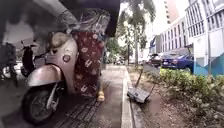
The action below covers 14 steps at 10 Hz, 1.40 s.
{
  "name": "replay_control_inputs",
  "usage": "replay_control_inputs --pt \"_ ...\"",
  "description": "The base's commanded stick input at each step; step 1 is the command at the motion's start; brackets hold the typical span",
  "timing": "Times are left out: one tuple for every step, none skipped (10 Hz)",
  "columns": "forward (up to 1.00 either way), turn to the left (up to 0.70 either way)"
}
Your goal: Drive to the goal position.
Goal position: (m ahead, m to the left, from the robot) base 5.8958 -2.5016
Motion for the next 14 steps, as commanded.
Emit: replay_control_inputs --pt "0.03 0.01" --pt "0.03 0.01" --pt "0.03 0.01" --pt "0.03 0.01" --pt "0.03 0.01" --pt "0.03 0.01" --pt "0.03 0.01" --pt "0.03 0.01" --pt "0.03 0.01" --pt "0.03 0.01" --pt "0.19 0.05" --pt "0.36 0.06" --pt "0.43 0.03" --pt "0.41 0.03"
